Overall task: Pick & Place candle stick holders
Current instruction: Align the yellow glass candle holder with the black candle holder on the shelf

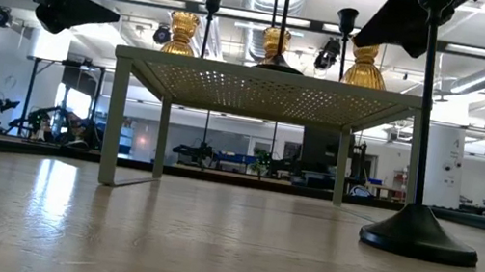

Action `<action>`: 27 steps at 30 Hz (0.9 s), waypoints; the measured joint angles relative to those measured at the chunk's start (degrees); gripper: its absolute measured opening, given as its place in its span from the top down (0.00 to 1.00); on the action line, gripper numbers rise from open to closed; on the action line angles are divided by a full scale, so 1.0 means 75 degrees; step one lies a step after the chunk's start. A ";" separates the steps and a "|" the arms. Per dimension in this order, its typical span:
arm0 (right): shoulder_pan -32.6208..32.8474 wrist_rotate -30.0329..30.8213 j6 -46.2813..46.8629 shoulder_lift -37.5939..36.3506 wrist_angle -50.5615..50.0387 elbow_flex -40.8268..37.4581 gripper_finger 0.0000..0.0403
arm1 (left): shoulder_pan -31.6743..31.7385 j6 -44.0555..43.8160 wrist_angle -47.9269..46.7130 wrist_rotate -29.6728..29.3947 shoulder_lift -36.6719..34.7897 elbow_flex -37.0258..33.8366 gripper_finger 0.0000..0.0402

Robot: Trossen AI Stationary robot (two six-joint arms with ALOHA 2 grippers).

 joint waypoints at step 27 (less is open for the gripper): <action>-0.0178 0.0821 -0.0369 0.0040 0.0110 -0.0044 0.98 | 0.0003 -0.0003 -0.0029 0.0000 -0.0003 0.0000 0.22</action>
